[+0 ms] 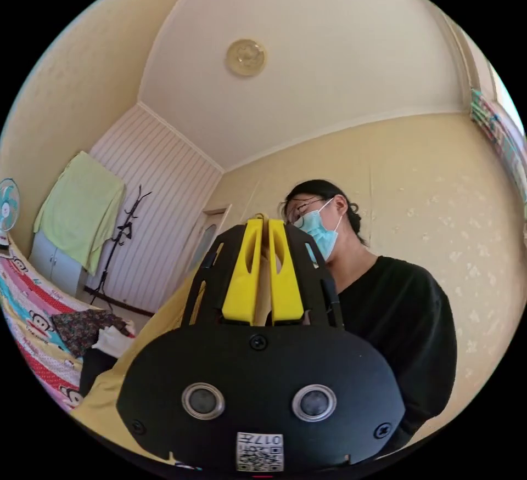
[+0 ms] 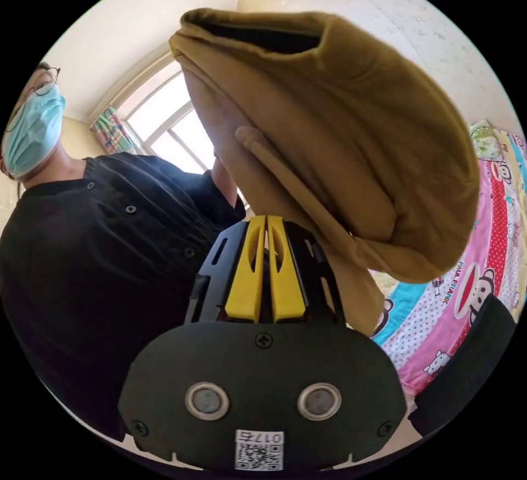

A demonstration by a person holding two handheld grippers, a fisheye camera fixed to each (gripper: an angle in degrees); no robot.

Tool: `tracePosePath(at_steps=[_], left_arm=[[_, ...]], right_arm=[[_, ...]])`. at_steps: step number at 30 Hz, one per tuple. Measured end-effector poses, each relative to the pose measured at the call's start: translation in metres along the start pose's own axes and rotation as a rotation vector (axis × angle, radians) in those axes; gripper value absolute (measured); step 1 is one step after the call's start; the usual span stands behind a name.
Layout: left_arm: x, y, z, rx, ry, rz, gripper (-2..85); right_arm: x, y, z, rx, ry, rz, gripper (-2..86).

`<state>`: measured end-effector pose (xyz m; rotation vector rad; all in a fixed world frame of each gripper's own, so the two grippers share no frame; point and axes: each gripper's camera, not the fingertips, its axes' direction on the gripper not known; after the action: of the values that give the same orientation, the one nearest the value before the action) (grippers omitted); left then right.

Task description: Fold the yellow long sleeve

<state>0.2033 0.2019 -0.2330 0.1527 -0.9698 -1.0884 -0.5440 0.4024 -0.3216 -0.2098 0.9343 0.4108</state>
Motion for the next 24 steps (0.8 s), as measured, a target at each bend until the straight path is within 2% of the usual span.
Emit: tracePosePath(at_steps=[3, 6, 10, 15, 17, 20, 22, 24], left_arm=[[-0.001, -0.012, 0.001, 0.114, 0.142, 0.000, -0.1], [0.014, -0.032, 0.023, 0.021, 0.028, 0.002, -0.2], [0.027, -0.051, 0.051, -0.019, -0.029, 0.009, 0.0], [0.040, -0.071, 0.058, 0.080, 0.012, 0.022, 0.2], [0.047, -0.075, 0.058, 0.126, 0.046, 0.039, 0.2], [0.065, -0.085, 0.053, 0.151, 0.057, 0.064, 0.3], [0.085, -0.092, 0.046, 0.141, -0.031, 0.101, 0.3], [0.114, -0.100, 0.034, 0.126, -0.200, 0.129, 0.2]], right_arm=[[-0.016, 0.006, -0.004, 0.065, 0.198, 0.028, 6.1], [-0.025, 0.011, 0.007, 0.100, 0.331, 0.063, 12.0], [-0.046, 0.009, 0.053, 0.009, 0.257, 0.019, 17.2], [-0.094, 0.009, 0.089, -0.002, 0.295, -0.068, 19.8], [-0.109, 0.006, 0.096, -0.007, 0.320, -0.103, 18.9], [-0.119, -0.003, 0.096, -0.043, 0.493, -0.076, 11.0], [-0.123, -0.010, 0.074, 0.033, 0.567, -0.004, 6.7], [-0.126, -0.016, 0.051, 0.134, 0.687, 0.075, 5.9]])
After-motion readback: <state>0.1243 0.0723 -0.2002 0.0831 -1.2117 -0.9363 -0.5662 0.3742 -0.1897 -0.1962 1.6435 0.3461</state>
